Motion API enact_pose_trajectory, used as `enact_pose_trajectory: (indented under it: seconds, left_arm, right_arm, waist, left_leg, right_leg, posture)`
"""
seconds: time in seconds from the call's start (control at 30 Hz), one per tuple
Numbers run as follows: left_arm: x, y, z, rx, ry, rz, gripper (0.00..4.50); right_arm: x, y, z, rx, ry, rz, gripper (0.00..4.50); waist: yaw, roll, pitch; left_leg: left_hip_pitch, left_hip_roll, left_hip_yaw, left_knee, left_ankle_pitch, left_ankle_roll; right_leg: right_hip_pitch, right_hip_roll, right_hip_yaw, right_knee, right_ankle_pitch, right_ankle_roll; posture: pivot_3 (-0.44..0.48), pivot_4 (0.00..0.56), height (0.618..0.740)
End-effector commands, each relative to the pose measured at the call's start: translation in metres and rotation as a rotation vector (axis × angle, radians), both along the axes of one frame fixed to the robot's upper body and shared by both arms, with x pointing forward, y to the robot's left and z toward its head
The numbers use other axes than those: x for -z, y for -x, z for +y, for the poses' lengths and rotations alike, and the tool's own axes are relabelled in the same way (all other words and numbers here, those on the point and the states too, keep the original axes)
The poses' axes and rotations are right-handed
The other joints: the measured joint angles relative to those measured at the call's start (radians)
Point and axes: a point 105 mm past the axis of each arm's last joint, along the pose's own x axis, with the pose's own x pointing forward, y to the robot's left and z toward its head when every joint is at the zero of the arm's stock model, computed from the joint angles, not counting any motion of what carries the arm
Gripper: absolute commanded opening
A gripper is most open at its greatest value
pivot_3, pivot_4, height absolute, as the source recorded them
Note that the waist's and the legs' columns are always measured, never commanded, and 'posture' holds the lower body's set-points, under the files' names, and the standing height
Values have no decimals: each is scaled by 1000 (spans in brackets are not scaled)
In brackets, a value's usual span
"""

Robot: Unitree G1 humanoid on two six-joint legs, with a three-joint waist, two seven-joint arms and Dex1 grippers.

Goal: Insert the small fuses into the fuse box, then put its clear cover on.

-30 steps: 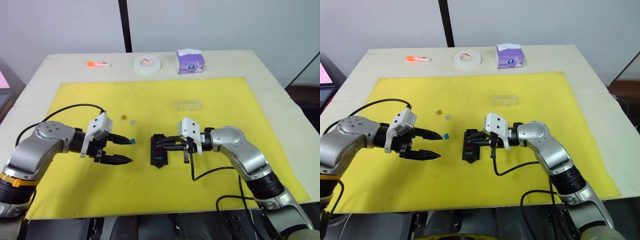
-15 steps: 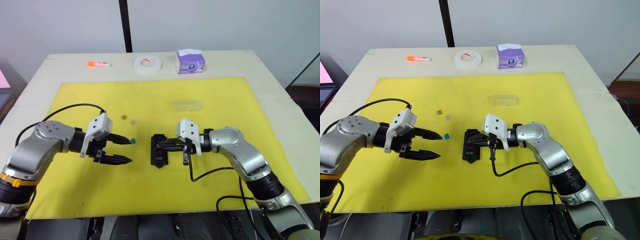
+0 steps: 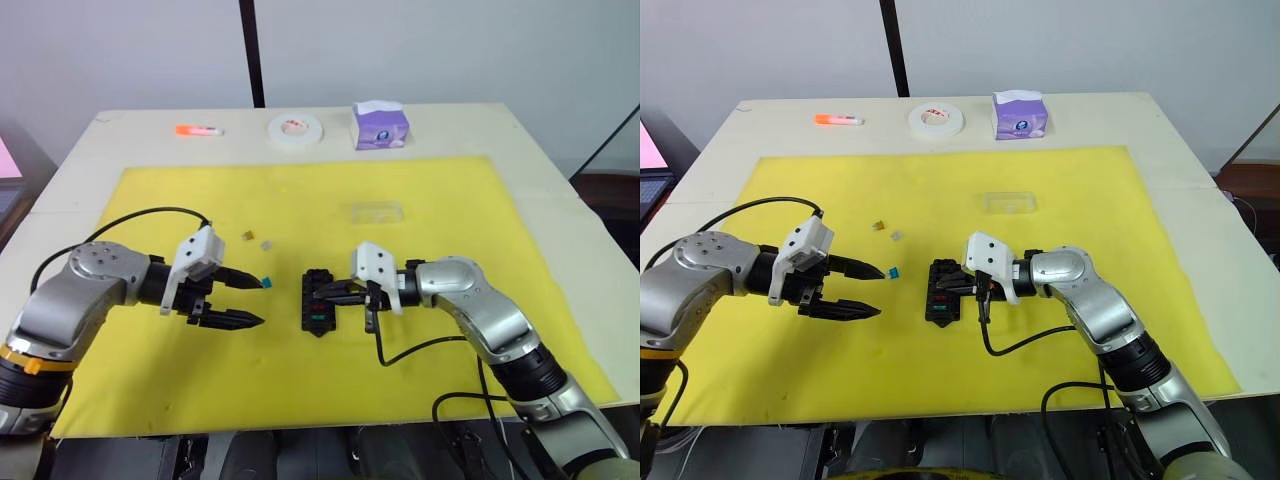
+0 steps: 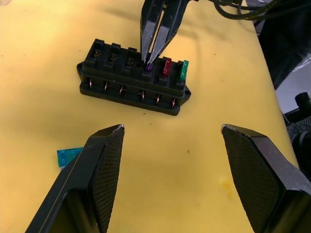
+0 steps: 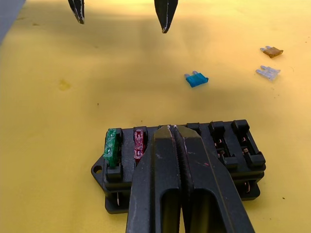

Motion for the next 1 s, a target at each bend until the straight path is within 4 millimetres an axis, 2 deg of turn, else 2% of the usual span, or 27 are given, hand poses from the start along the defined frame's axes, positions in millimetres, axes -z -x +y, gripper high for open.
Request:
enact_pose_trajectory:
  seconds: [0.03,0.17,0.2,0.3,0.33,0.4,0.47,0.57,0.63,0.77,0.83,0.9,1.0]
  left_arm:
    - [-10,-6,9,-42,8,-20,3366]
    - [-15,-19,20,-123,49,2,3366]
    - [-16,-23,27,-151,52,2,3533]
    - [-23,-33,46,-226,66,-4,4283]
    - [-26,-36,54,-256,68,-11,4500]
    - [-33,-40,72,-316,64,-28,4500]
    - [-38,-41,89,-371,60,-40,4500]
    - [-39,-39,109,-441,78,-39,4500]
    - [-27,-35,125,-489,60,-6,4500]
    - [-5,-33,151,-607,71,41,4500]
    - [-1,-36,160,-657,91,35,4500]
    - [1,-39,165,-688,101,20,4500]
    - [6,-45,172,-729,83,-20,4500]
  right_arm:
    - [-8,0,-1,0,-66,42,71]
    - [-35,-5,0,7,-134,0,71]
    - [-46,-5,0,3,-169,-6,250]
    - [-76,-2,-5,9,-271,-14,976]
    - [-86,-3,-10,29,-301,-7,1403]
    - [-99,-6,-28,96,-338,10,2055]
    - [-104,-11,-57,201,-340,31,2754]
    - [-97,-16,-105,368,-287,51,3798]
    - [-83,-17,-146,502,-197,60,4468]
    - [-58,-16,-224,743,-18,57,4468]
    - [-48,-17,-250,840,37,40,4468]
    - [-43,-17,-262,880,60,28,4468]
    - [-37,-14,-269,895,45,39,4468]
  waist:
    - [0,0,0]
    - [0,0,0]
    - [-1,0,0]
    - [-1,0,0]
    - [-2,0,0]
    - [-1,0,0]
    - [1,0,0]
    - [9,0,0]
    - [9,0,0]
    - [4,0,0]
    - [1,0,0]
    - [-4,0,0]
    - [-4,1,0]
  left_leg:
    - [0,0,0,0,0,0]
    - [0,0,0,0,0,0]
    - [0,0,0,0,0,0]
    - [0,0,0,0,0,0]
    - [0,0,0,-1,0,0]
    - [0,0,0,-1,0,0]
    - [0,0,0,-2,0,0]
    - [-1,0,1,-2,0,0]
    - [-1,-1,2,-2,0,0]
    - [0,-1,4,-4,0,0]
    - [0,0,4,-3,0,0]
    - [0,0,4,-4,0,0]
    - [1,0,4,-4,0,0]
  right_leg:
    - [0,0,0,0,0,0]
    - [0,0,0,0,0,0]
    - [0,0,0,0,0,0]
    - [-1,0,0,0,0,0]
    - [-1,0,0,0,0,0]
    - [-1,0,0,0,0,0]
    - [-2,0,0,0,0,0]
    - [-1,-2,0,-2,0,0]
    - [-1,-3,0,-3,0,0]
    - [-2,-3,1,-4,0,0]
    - [-3,-3,1,-3,0,-1]
    - [-3,-2,1,-3,1,-1]
    - [-3,-2,1,-2,1,-1]
  posture:
    - [0,150,740]
    - [0,150,740]
    - [0,150,740]
    - [0,150,740]
    - [0,150,740]
    - [0,150,740]
    - [0,150,740]
    - [0,150,740]
    - [0,150,740]
    - [0,150,740]
    - [0,150,740]
    - [0,150,740]
    - [0,150,740]
